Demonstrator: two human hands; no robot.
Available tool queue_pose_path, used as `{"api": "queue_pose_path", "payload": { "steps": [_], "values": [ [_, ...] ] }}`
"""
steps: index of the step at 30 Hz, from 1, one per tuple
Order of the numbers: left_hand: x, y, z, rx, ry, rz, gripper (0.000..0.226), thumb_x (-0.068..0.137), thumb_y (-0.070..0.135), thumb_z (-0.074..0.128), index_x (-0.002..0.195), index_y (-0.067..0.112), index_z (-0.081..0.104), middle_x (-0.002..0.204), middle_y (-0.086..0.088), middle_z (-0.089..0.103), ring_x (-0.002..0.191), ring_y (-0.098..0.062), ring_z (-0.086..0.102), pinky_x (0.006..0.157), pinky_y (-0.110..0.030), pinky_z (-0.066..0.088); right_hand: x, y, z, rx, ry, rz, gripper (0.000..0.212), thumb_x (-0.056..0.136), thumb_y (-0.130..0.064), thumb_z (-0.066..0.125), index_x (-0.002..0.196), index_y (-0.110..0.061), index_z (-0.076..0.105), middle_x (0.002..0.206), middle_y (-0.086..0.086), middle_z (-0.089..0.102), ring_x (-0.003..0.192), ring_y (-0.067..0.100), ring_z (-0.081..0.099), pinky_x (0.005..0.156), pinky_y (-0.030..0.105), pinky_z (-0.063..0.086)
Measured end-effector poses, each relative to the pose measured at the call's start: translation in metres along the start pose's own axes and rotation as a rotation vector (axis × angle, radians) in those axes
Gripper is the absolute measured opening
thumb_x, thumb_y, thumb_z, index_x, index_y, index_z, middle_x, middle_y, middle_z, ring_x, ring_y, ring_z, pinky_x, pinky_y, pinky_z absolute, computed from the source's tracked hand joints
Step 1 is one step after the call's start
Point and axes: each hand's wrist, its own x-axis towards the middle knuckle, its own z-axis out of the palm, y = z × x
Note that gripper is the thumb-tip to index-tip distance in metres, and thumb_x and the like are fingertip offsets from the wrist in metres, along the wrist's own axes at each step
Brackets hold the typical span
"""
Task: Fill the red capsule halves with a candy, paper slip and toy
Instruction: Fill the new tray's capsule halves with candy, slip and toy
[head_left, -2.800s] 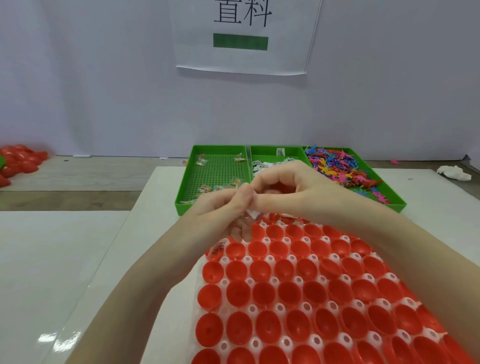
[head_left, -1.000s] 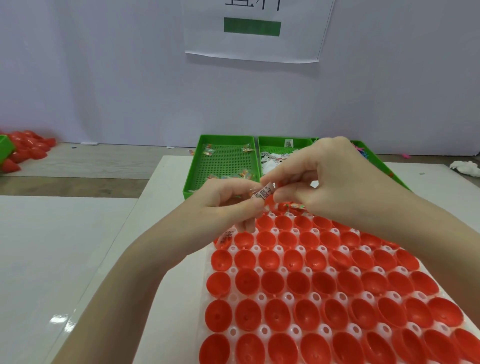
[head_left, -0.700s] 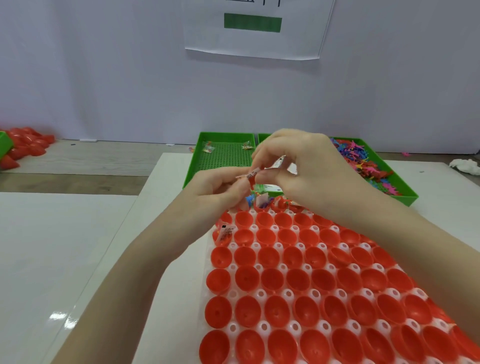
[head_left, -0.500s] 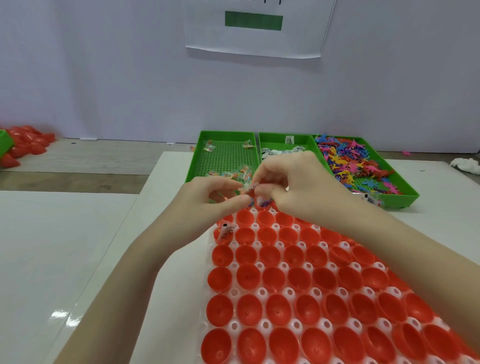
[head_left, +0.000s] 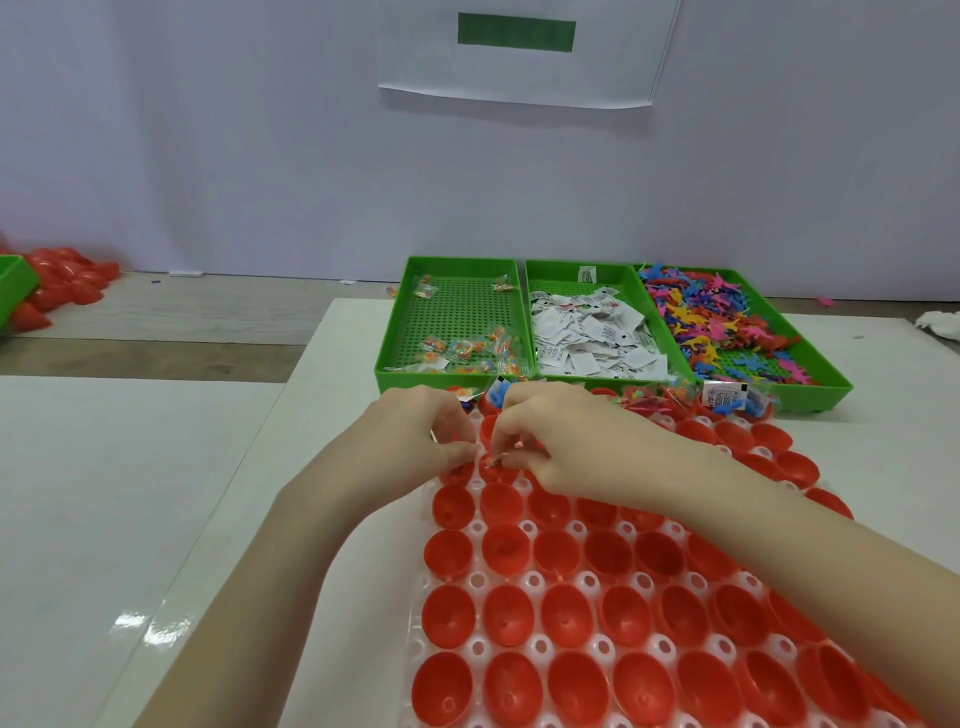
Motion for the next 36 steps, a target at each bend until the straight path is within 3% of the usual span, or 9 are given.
{"api": "queue_pose_path", "payload": {
  "steps": [7, 14, 17, 19, 22, 30, 33, 35, 36],
  "values": [
    [0.002, -0.002, 0.002, -0.004, -0.007, 0.001, 0.015, 0.081, 0.030, 0.068, 0.072, 0.033, 0.056, 0.072, 0.016, 0.057, 0.067, 0.000, 0.051, 0.069, -0.024, 0.044, -0.001, -0.004, -0.004, -0.118, -0.095, -0.037, 0.015, 0.087, -0.012, 0.054, 0.099, -0.013, 0.063, 0.098, 0.002, 0.059, 0.096, 0.021, 0.054, 0.078, 0.037, 0.044],
    [0.002, -0.002, 0.003, 0.019, -0.036, -0.005, 0.010, 0.082, 0.033, 0.065, 0.080, 0.032, 0.056, 0.074, 0.016, 0.054, 0.067, -0.001, 0.049, 0.069, -0.026, 0.043, 0.001, -0.008, -0.001, -0.206, -0.165, -0.073, 0.029, 0.080, 0.001, 0.048, 0.105, -0.009, 0.061, 0.084, -0.006, 0.036, 0.084, 0.017, 0.045, 0.066, 0.033, 0.040],
    [0.001, -0.003, 0.002, 0.020, -0.028, -0.009, 0.011, 0.083, 0.032, 0.066, 0.080, 0.031, 0.055, 0.078, 0.014, 0.055, 0.068, -0.004, 0.049, 0.067, -0.024, 0.040, 0.005, -0.006, 0.001, -0.129, -0.063, 0.000, 0.026, 0.081, 0.002, 0.050, 0.103, -0.010, 0.058, 0.089, 0.002, 0.052, 0.087, 0.023, 0.054, 0.067, 0.037, 0.047],
    [0.001, -0.004, 0.002, 0.005, -0.025, -0.003, 0.011, 0.083, 0.032, 0.066, 0.078, 0.031, 0.056, 0.077, 0.017, 0.055, 0.066, 0.002, 0.048, 0.063, -0.018, 0.037, 0.006, -0.004, 0.003, -0.046, 0.004, 0.055, 0.030, 0.083, -0.001, 0.054, 0.109, -0.014, 0.055, 0.095, 0.005, 0.058, 0.089, 0.024, 0.056, 0.071, 0.039, 0.049],
    [0.000, -0.004, 0.002, -0.021, -0.033, 0.004, 0.009, 0.082, 0.033, 0.067, 0.078, 0.032, 0.058, 0.073, 0.020, 0.054, 0.063, 0.008, 0.046, 0.057, -0.008, 0.036, 0.007, -0.001, 0.003, 0.053, 0.082, 0.067, 0.025, 0.079, -0.014, 0.068, 0.101, -0.017, 0.058, 0.095, 0.004, 0.060, 0.082, 0.020, 0.056, 0.073, 0.039, 0.049],
    [-0.004, -0.002, -0.007, -0.125, -0.018, -0.026, 0.020, 0.074, 0.028, 0.075, 0.092, 0.025, 0.066, 0.082, 0.015, 0.061, 0.070, -0.006, 0.055, 0.069, -0.020, 0.046, -0.002, 0.006, -0.015, 0.094, 0.131, 0.114, 0.026, 0.068, -0.037, 0.077, 0.091, -0.030, 0.066, 0.079, -0.017, 0.059, 0.067, -0.002, 0.051, 0.071, 0.027, 0.048],
    [-0.005, -0.006, -0.015, -0.191, 0.084, -0.017, 0.016, 0.073, 0.029, 0.076, 0.087, 0.026, 0.068, 0.081, 0.013, 0.062, 0.068, -0.003, 0.055, 0.058, -0.011, 0.043, -0.014, 0.023, -0.039, 0.207, 0.332, 0.203, 0.016, 0.068, -0.047, 0.072, 0.076, -0.032, 0.068, 0.071, -0.020, 0.066, 0.062, -0.003, 0.057, 0.063, 0.020, 0.048],
    [-0.004, -0.011, -0.019, -0.283, 0.219, -0.011, 0.007, 0.074, 0.027, 0.073, 0.079, 0.027, 0.068, 0.078, 0.013, 0.064, 0.066, 0.001, 0.055, 0.058, -0.008, 0.041, -0.024, 0.050, -0.056, 0.306, 0.521, 0.272, 0.013, 0.072, -0.043, 0.068, 0.067, -0.031, 0.067, 0.067, -0.018, 0.067, 0.056, 0.000, 0.056, 0.056, 0.014, 0.044],
    [-0.002, -0.014, -0.021, -0.336, 0.287, -0.014, 0.003, 0.076, 0.026, 0.072, 0.077, 0.027, 0.068, 0.076, 0.013, 0.066, 0.065, 0.002, 0.055, 0.058, -0.007, 0.041, -0.030, 0.069, -0.062, 0.328, 0.606, 0.324, 0.013, 0.076, -0.039, 0.068, 0.068, -0.028, 0.067, 0.064, -0.012, 0.067, 0.056, 0.003, 0.055, 0.059, 0.018, 0.044]
  ]
}}
